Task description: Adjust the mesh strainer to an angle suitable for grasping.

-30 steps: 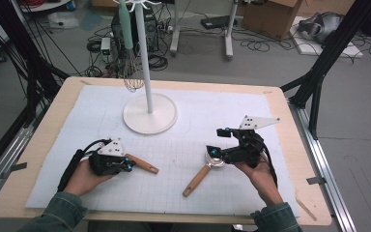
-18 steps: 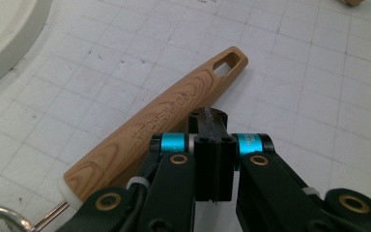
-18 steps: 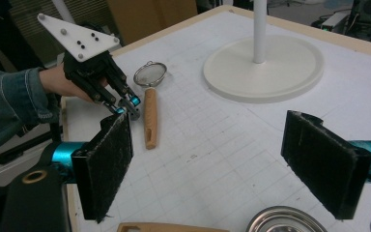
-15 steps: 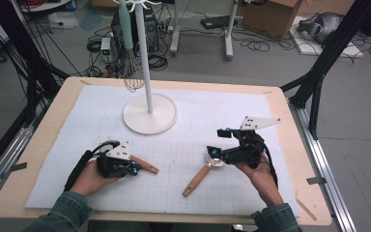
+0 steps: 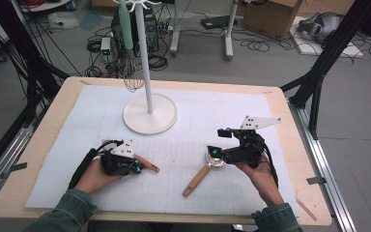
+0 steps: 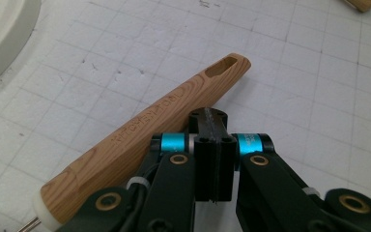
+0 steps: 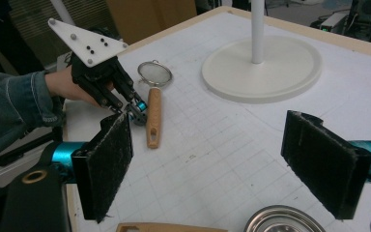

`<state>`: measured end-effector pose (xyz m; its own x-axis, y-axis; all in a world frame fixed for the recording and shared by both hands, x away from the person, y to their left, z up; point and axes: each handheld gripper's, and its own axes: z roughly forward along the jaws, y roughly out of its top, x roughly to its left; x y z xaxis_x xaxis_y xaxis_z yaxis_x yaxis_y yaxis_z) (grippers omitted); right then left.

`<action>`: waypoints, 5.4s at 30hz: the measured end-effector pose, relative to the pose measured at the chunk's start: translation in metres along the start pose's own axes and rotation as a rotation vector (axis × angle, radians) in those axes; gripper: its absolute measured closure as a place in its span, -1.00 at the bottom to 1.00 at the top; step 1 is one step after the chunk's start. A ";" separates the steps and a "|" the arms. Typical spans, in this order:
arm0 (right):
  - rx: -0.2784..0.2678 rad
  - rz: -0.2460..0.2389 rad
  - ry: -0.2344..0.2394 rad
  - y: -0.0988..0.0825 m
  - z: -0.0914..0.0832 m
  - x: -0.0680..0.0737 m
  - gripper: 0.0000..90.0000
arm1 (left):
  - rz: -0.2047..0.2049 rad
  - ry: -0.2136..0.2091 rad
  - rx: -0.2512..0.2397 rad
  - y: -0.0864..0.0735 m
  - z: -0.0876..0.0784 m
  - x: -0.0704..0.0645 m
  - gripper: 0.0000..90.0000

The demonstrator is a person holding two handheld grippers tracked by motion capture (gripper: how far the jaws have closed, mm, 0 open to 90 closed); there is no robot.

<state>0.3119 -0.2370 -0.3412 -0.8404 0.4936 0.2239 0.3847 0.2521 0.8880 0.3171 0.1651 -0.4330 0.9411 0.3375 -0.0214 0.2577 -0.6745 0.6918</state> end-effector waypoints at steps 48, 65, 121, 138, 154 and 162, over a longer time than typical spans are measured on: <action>-0.014 0.003 0.003 0.002 -0.001 -0.002 -0.61 | -0.019 0.015 -0.008 0.021 0.019 0.003 0.99; 0.001 -0.004 0.014 0.002 0.007 0.004 -0.61 | -0.115 0.170 -0.070 0.016 -0.025 0.041 0.98; -0.007 0.001 0.032 0.003 0.010 0.000 -0.61 | -0.205 0.204 0.059 -0.009 -0.025 0.046 0.99; 0.001 0.005 0.037 0.003 0.012 -0.002 -0.61 | -0.136 0.192 0.047 0.000 -0.031 0.051 0.99; 0.000 0.008 0.044 0.003 0.010 -0.002 -0.61 | -0.141 0.182 0.107 -0.004 -0.026 0.052 0.99; 0.003 0.008 0.050 0.003 0.012 -0.002 -0.61 | -0.145 0.238 0.018 0.001 -0.037 0.060 0.99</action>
<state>0.3195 -0.2272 -0.3441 -0.8553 0.4535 0.2506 0.3922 0.2506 0.8851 0.3659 0.2087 -0.4070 0.8170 0.5742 0.0523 0.3915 -0.6190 0.6809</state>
